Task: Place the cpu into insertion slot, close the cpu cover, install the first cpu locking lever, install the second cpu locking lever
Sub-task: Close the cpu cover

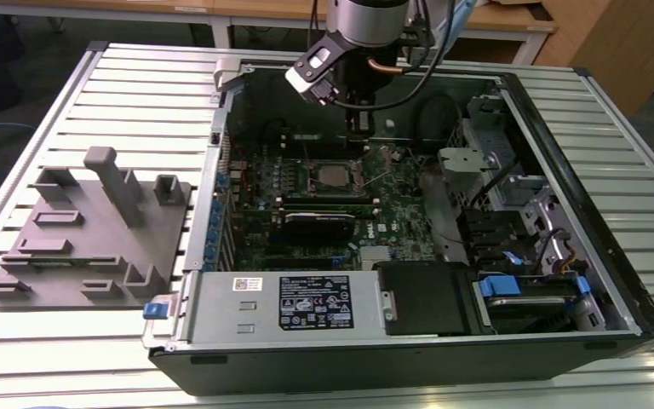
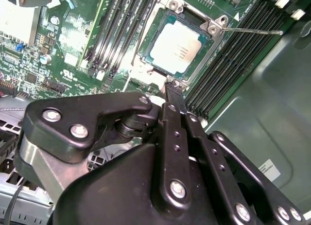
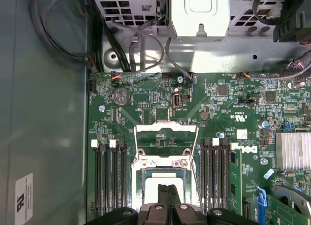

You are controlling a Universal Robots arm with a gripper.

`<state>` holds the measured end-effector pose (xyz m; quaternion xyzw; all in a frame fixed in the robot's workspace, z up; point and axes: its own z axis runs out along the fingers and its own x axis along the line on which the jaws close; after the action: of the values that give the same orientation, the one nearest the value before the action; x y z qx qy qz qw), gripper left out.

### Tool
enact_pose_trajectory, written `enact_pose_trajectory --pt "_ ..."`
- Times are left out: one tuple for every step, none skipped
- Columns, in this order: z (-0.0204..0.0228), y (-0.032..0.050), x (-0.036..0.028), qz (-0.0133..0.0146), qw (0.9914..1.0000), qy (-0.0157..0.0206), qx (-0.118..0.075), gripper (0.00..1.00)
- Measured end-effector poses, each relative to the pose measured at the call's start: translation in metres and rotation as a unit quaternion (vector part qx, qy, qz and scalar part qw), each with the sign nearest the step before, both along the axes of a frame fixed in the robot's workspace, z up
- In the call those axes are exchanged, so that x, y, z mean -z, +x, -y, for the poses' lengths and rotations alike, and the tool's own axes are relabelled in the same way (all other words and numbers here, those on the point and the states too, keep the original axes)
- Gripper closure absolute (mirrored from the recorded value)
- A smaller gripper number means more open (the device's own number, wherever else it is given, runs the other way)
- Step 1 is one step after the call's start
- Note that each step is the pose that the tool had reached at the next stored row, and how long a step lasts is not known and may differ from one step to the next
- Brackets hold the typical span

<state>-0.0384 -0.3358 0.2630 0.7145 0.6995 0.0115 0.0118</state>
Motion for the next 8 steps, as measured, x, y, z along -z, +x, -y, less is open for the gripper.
enact_pose_trajectory --pt "0.0000 0.0008 0.0000 0.0000 1.00000 0.0000 0.000 0.90" --pt "0.0000 0.0017 0.0000 0.0000 1.00000 0.0000 0.000 0.90" --pt "0.0000 0.0027 0.0000 0.0000 1.00000 0.0000 0.000 0.90" --pt "0.0000 0.0036 0.0000 0.0000 1.00000 0.0000 0.000 0.90" --pt "0.0000 0.0043 0.0000 0.0000 1.00000 0.0001 0.000 0.90" --pt "0.0000 0.0049 0.0000 0.0000 1.00000 0.0000 0.000 0.90" --pt "0.0000 0.0051 0.0000 0.0000 1.00000 0.0000 0.000 0.90" --pt "0.0000 0.0052 0.0000 0.0000 1.00000 0.0000 0.000 0.90"
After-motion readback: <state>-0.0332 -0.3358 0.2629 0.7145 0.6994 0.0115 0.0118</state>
